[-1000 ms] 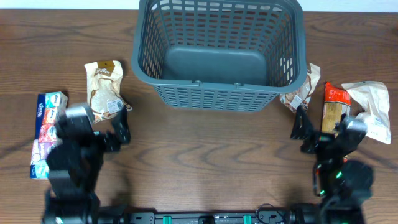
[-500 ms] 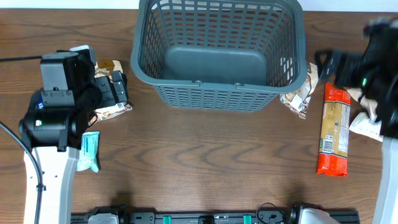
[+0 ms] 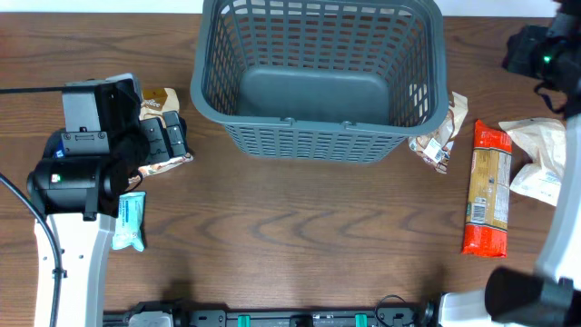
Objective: Pack container
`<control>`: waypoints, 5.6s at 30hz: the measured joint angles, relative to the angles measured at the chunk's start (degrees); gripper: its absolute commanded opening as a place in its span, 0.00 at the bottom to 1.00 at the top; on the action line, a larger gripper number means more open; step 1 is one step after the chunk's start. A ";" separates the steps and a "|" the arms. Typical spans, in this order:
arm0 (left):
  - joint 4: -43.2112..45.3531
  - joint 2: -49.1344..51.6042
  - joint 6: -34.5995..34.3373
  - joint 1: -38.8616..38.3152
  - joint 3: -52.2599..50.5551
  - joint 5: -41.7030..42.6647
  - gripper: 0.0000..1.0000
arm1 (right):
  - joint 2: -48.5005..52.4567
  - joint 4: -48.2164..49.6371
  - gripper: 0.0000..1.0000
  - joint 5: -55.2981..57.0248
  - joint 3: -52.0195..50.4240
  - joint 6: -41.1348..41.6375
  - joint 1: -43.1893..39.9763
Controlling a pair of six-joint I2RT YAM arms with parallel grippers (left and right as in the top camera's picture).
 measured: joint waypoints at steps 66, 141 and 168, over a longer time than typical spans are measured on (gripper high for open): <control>-0.92 0.00 1.73 0.00 0.00 -1.20 0.99 | 14.25 10.67 0.01 -14.86 0.00 -12.28 6.84; -5.01 0.00 1.75 0.00 0.02 -2.03 0.99 | 14.25 38.34 0.78 11.13 -44.33 17.38 6.34; -5.01 0.00 1.75 0.00 0.02 -2.05 0.99 | 17.86 37.57 0.01 8.68 -41.99 17.70 6.32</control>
